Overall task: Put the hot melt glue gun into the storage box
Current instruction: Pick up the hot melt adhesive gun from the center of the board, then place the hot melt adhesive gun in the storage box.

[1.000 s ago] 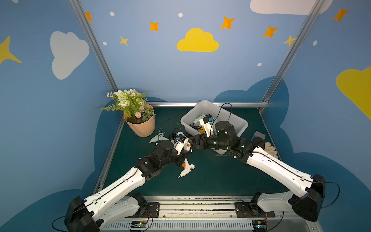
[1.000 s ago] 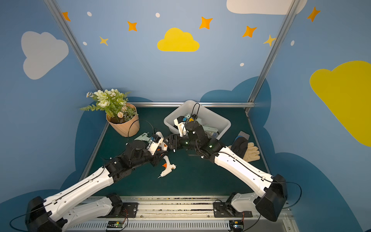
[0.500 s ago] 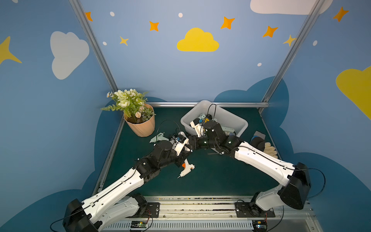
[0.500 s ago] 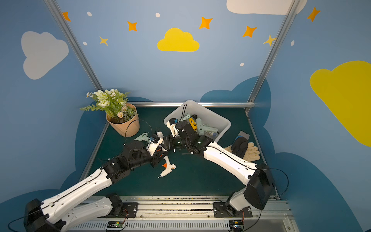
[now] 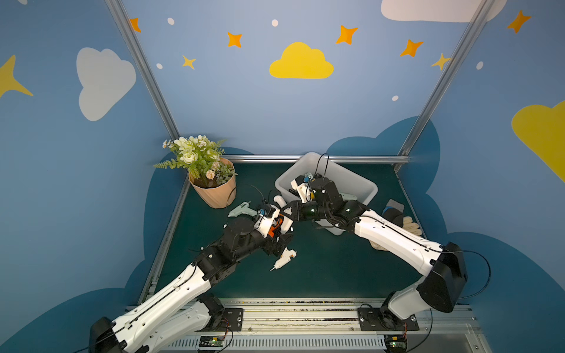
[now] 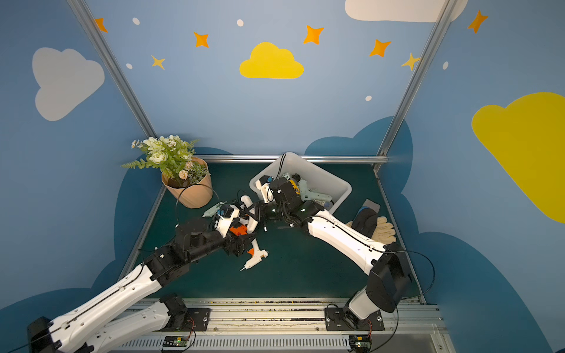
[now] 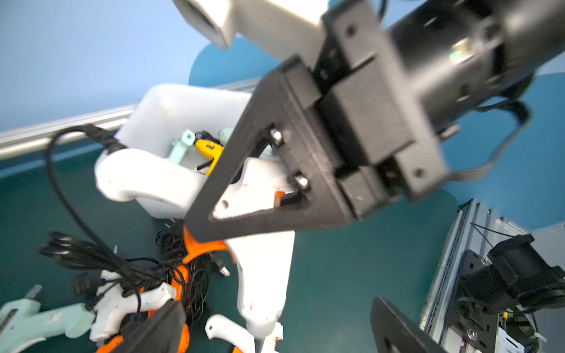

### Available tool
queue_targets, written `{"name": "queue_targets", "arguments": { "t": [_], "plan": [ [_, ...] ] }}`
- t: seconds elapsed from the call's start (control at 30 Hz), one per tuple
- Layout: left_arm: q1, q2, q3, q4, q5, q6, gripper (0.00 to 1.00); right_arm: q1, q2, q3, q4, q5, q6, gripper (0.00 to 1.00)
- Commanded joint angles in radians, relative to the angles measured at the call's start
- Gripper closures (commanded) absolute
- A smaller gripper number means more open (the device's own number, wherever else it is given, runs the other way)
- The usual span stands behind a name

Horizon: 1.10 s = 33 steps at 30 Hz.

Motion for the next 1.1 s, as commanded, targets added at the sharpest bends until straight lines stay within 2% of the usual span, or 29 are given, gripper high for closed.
{"name": "queue_targets", "arguments": {
  "t": [0.0,0.13,0.27,0.57,0.8,0.97,1.07],
  "plan": [
    [0.0,-0.073,-0.028,0.059,-0.016,-0.044,0.0,-0.057,-0.046,0.078,-0.008,-0.017,-0.053,1.0],
    [-0.001,-0.158,-0.07,0.086,-0.027,-0.059,0.0,-0.15,-0.046,0.144,-0.006,-0.041,-0.074,1.0],
    [-0.001,-0.205,-0.089,0.053,-0.091,-0.071,0.0,-0.255,-0.031,0.198,0.038,-0.102,-0.043,1.0],
    [-0.001,-0.17,-0.108,-0.063,-0.232,-0.157,0.0,-0.441,0.087,0.268,0.123,-0.194,0.043,1.0],
    [0.0,-0.118,-0.126,-0.138,-0.274,-0.256,0.0,-0.484,0.286,0.368,0.098,-0.297,0.059,1.0],
    [0.0,-0.12,-0.16,-0.121,-0.279,-0.312,0.0,-0.485,0.473,0.521,0.055,-0.423,0.067,1.0],
    [0.002,-0.123,-0.168,-0.118,-0.288,-0.322,0.0,-0.484,0.576,0.631,-0.024,-0.44,0.05,1.0]
  ]
}}
